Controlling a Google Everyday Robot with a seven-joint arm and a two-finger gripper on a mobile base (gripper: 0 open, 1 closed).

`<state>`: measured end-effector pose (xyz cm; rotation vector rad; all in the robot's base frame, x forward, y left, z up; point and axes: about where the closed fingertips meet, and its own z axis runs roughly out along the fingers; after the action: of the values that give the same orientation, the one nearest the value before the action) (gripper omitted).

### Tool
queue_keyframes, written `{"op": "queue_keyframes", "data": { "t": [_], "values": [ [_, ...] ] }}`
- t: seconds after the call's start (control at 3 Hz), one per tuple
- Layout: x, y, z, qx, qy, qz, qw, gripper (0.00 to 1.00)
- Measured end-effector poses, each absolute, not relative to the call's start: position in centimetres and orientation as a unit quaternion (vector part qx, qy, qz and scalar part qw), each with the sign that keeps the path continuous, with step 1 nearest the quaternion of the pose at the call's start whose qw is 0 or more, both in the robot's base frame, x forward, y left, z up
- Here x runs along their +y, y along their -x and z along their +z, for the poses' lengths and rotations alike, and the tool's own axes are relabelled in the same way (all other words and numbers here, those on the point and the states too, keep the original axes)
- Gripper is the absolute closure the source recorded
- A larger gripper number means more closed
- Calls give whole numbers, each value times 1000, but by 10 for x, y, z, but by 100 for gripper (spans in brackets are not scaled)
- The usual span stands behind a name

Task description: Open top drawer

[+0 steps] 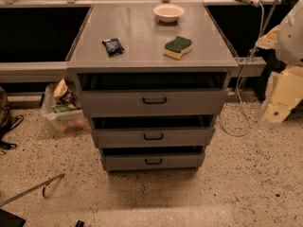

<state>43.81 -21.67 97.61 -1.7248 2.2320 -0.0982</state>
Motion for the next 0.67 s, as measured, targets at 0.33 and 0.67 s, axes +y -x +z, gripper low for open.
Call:
{"op": "queue_keyframes", "data": {
  "t": [0.33,0.67],
  "values": [
    [-217,-438,976,781,603,-34,159,0],
    [-214,-444,959,767,617,-15,174,0]
  ]
}}
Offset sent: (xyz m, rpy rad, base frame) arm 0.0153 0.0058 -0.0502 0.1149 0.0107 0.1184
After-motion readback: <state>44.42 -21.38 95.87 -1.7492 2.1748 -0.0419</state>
